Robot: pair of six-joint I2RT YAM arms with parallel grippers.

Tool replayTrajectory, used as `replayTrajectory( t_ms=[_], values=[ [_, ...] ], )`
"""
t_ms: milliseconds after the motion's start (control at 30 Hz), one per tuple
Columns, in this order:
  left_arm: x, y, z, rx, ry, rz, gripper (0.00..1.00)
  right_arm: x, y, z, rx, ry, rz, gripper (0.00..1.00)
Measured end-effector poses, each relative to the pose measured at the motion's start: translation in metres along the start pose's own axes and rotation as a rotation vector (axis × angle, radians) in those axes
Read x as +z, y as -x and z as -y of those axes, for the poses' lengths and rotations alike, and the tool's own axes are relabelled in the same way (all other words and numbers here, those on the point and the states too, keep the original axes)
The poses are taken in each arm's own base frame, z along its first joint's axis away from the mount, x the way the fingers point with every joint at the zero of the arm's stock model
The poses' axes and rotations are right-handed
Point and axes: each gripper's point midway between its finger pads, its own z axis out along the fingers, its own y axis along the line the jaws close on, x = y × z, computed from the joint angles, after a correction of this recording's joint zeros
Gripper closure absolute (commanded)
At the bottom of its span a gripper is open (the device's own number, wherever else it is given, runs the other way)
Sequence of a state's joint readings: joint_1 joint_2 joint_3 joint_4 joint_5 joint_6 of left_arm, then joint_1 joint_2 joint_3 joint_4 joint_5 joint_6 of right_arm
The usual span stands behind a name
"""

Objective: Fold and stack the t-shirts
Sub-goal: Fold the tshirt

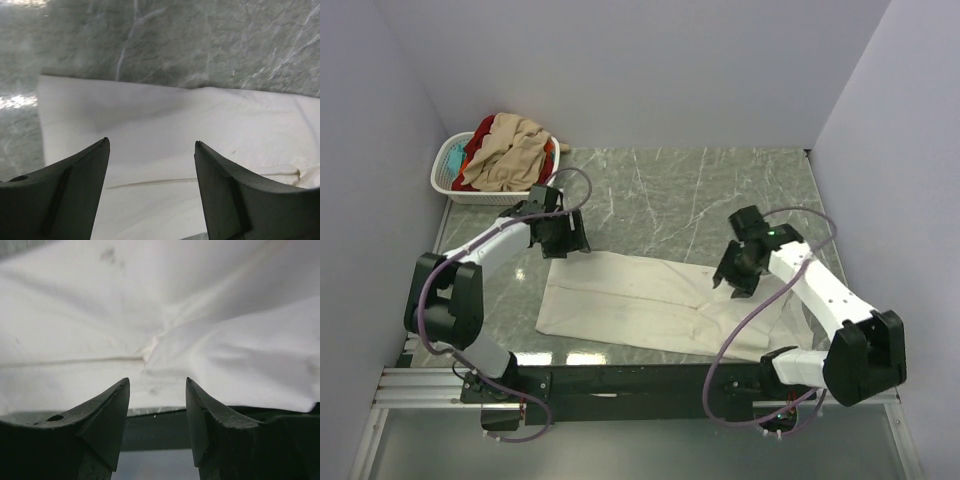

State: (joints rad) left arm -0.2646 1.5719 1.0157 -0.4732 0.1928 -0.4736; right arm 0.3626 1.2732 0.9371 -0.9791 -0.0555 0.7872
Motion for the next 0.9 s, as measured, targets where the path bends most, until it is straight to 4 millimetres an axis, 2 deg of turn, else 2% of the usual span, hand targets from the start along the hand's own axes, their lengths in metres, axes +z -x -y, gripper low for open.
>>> replayTrajectory(
  t_ms=[167, 367, 467, 667, 767, 900],
  values=[
    [0.017, -0.005, 0.011, -0.021, -0.028, -0.043, 0.26, -0.011, 0.053, 0.045, 0.177, -0.034, 0.145, 0.41],
    [0.042, -0.018, 0.008, -0.081, -0.042, -0.111, 0.26, -0.014, 0.095, 0.100, 0.341, -0.105, 0.245, 0.39],
    [0.044, -0.013, 0.007, -0.139, -0.065, -0.106, 0.26, -0.014, 0.111, 0.121, 0.408, -0.126, 0.280, 0.39],
    [0.043, 0.006, -0.014, -0.255, -0.062, -0.062, 0.26, -0.003, 0.125, 0.138, 0.444, -0.151, 0.276, 0.39],
    [0.042, 0.016, -0.027, -0.289, -0.037, -0.032, 0.26, 0.007, 0.130, 0.139, 0.440, -0.155, 0.251, 0.40],
    [0.044, 0.026, -0.036, -0.296, -0.002, -0.005, 0.26, 0.015, 0.132, 0.136, 0.436, -0.137, 0.234, 0.41]
  ],
)
